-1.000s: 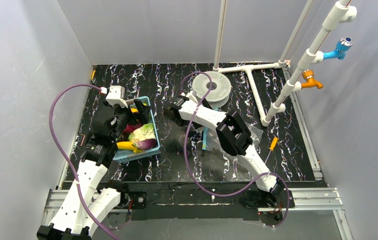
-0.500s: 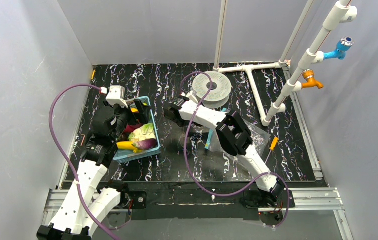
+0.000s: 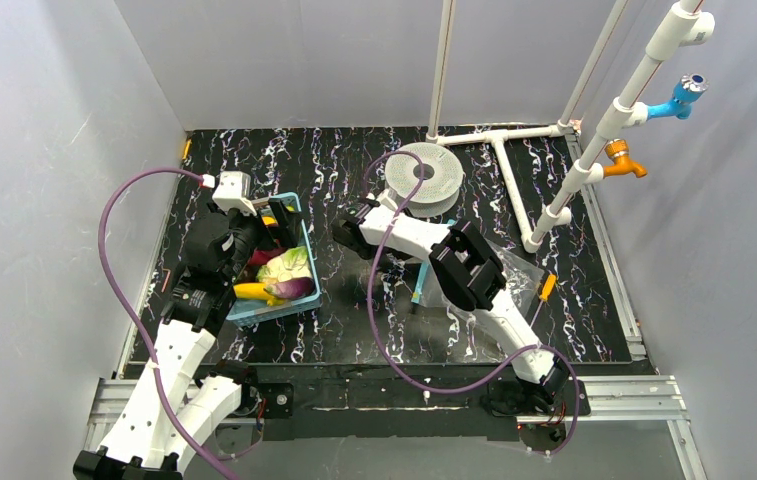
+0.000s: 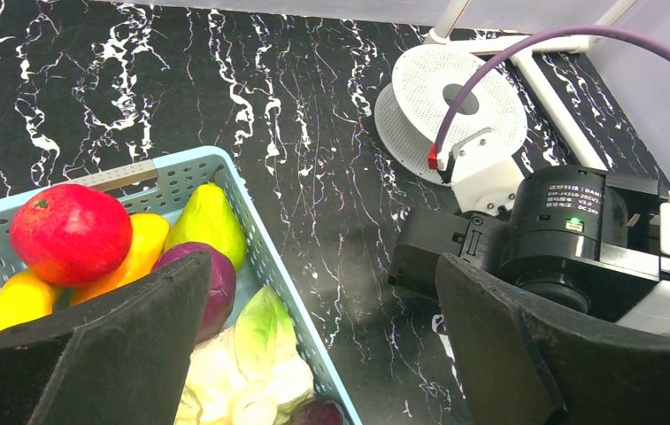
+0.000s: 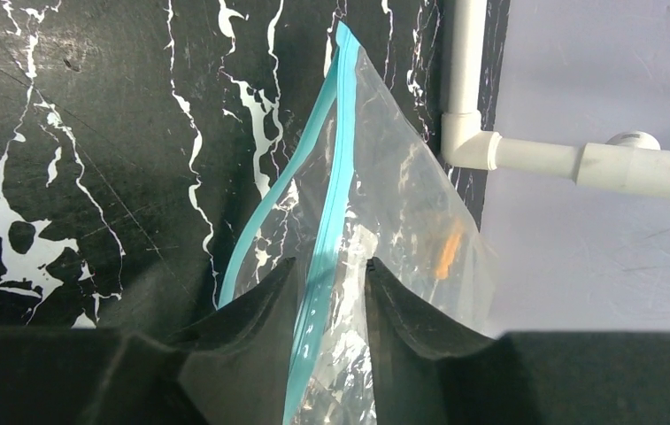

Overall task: Place the food in the zip-top bag and seal the zipper
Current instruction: Pick up the zipper food storage bag at the center of the board.

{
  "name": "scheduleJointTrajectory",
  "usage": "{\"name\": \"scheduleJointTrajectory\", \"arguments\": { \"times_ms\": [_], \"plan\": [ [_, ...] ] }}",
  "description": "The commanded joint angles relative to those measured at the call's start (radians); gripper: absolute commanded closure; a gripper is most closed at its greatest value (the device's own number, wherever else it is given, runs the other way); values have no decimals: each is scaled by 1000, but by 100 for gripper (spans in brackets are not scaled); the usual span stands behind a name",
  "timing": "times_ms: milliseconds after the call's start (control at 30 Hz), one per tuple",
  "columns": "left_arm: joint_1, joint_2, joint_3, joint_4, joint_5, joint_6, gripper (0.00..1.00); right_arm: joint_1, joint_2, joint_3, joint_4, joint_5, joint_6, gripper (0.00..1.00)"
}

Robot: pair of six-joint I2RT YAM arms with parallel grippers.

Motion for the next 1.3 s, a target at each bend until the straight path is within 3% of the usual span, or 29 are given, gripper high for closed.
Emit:
{"name": "scheduleJointTrajectory", "arguments": {
  "times_ms": [0,100,433,533,700,1000,1267],
  "plan": [
    [-3,-12,36,3,-11,-1,2,-12,1,-18,9,10,24,57],
    [-2,-10,36,3,-10,-2,2,-13,-1,-27,15,8,26,51],
    [-4,-7,36,3,-10,-4,2,-21,3,-69,30,-1,46,48],
    [-4,-4,36,3,-10,-4,2,-27,3,-80,5,20,80,56],
    [-4,0,36,4,-11,-7,2,-27,-39,-93,-29,39,122,99],
    [-4,13,36,4,-6,-11,2,-18,-247,-135,96,-70,-38,99],
    [-4,23,39,3,-1,-15,2,-16,-616,-381,497,-426,-273,99]
  ]
}}
